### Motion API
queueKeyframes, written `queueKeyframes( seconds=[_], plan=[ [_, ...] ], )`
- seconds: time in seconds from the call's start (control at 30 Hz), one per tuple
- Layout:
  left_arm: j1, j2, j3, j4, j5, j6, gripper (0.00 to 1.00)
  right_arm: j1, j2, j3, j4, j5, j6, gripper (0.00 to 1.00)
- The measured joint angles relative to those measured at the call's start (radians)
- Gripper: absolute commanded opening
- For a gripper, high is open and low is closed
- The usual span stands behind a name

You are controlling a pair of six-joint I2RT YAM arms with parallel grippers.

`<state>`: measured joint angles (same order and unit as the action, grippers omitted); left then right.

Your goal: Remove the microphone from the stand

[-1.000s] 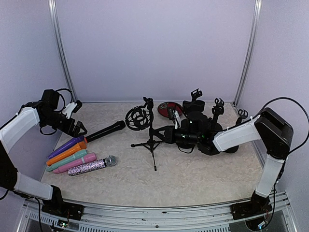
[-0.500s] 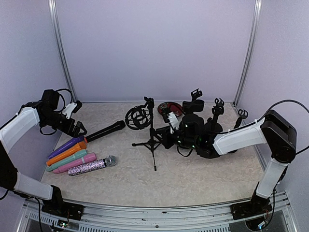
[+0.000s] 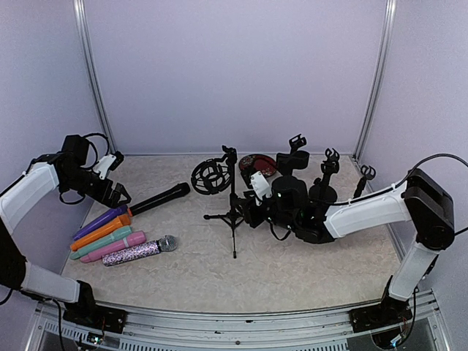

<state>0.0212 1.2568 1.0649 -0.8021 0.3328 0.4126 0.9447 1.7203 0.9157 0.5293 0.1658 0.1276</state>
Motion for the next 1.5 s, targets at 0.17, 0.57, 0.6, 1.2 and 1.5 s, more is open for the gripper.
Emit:
queueKeyframes(
  seconds=[0.17, 0.57, 0.6, 1.2, 1.5],
  plan=[
    [0.0, 0.0, 0.0, 0.0, 0.0, 0.0, 0.99, -0.041, -0.079, -0.025, 0.0, -0.106, 0.13, 0.58],
    [0.0, 0.0, 0.01, -0.021, 0.001, 0.0, 0.99, -0.11, -0.048, -0.029, 0.02, -0.35, 0.523, 0.49],
    [0.0, 0.0, 0.012, -0.023, 0.001, 0.0, 0.99, -0.11, -0.035, -0.029, 0.02, -0.364, 0.537, 0.47],
    [0.0, -0.001, 0.024, -0.042, -0.035, -0.001, 0.99, -0.117, 0.031, -0.023, 0.03, -0.442, 0.617, 0.27],
    [0.0, -0.001, 0.024, -0.043, -0.035, -0.001, 0.99, -0.117, 0.032, -0.011, 0.021, -0.439, 0.602, 0.15]
  ],
)
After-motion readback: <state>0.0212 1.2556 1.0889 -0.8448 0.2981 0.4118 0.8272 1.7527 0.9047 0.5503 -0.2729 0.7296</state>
